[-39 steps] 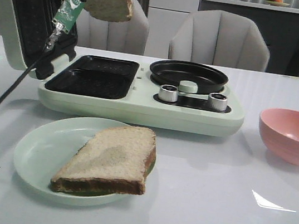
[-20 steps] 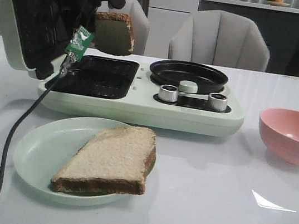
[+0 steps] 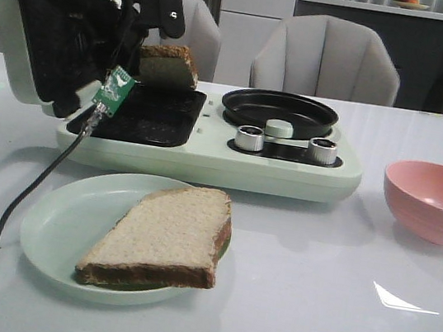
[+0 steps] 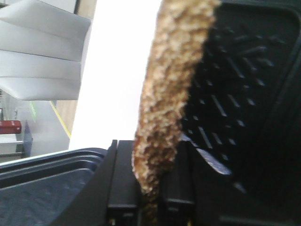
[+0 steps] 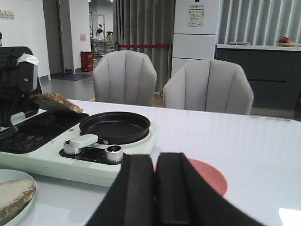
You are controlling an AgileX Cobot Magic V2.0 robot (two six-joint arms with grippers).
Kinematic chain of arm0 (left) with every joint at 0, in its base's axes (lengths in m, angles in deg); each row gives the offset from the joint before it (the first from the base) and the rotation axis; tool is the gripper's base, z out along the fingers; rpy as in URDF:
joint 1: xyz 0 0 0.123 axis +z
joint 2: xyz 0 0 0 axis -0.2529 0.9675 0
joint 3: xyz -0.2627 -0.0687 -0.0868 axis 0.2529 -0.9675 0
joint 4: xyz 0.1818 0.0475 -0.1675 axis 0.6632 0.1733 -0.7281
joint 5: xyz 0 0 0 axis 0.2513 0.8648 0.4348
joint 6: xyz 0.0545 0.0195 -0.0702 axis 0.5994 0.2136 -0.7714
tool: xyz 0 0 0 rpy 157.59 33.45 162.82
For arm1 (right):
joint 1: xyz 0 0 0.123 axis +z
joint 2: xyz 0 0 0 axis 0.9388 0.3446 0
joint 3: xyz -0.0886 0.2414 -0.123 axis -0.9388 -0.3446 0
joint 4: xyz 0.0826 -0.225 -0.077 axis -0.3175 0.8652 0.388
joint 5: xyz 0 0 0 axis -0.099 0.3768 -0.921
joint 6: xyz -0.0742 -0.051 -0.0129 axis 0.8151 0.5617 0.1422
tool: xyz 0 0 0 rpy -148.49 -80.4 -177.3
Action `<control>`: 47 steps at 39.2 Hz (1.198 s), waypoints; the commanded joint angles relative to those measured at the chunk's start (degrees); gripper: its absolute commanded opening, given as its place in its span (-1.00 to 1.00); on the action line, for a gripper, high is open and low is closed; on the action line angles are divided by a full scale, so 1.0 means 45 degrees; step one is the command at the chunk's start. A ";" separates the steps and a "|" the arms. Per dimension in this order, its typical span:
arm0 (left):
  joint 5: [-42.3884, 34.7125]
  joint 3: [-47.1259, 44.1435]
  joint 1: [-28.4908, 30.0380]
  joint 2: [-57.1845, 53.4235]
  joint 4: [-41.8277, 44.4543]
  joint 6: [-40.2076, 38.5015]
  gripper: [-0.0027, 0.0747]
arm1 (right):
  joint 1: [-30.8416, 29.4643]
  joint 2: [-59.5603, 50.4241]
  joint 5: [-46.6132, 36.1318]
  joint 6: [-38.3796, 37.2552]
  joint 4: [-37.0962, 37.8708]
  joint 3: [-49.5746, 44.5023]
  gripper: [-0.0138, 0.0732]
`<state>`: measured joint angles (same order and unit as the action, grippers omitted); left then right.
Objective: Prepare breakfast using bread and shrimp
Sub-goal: 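Lower the slice onto the waffle plate and open the left gripper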
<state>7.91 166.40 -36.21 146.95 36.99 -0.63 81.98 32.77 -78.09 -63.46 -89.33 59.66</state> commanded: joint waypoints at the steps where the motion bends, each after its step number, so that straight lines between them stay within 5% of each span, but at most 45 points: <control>1: -0.0118 0.0055 -0.0131 -0.0718 -0.0111 -0.0240 -0.60 | -0.0041 -0.0276 -0.1030 0.0000 0.0059 0.0205 -0.34; 9: -0.0118 -0.0089 -0.0280 -0.0696 -0.0359 -0.0240 -0.40 | -0.0041 -0.0276 -0.1030 0.0000 0.0059 0.0205 -0.34; 17: -0.0118 -0.0089 -0.0329 -0.0696 -0.0673 -0.0240 0.43 | -0.0041 -0.0276 -0.1030 0.0000 0.0059 0.0205 -0.34; 20: -0.0026 -0.0089 -0.0396 -0.0696 -0.0695 -0.0240 0.60 | -0.0041 -0.0276 -0.1030 0.0000 0.0059 0.0205 -0.34; 34: 0.0773 -0.0089 -0.0860 -0.1114 -0.1797 -0.0240 0.60 | -0.0041 -0.0276 -0.1030 0.0000 0.0059 0.0205 -0.34; 47: 0.2045 -0.0089 -0.1083 -0.2173 -0.5409 0.0876 0.57 | -0.0041 -0.0276 -0.1030 0.0000 0.0059 0.0205 -0.34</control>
<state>16.58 164.59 -40.78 142.57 17.36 1.16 81.98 32.77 -78.09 -63.46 -89.33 59.66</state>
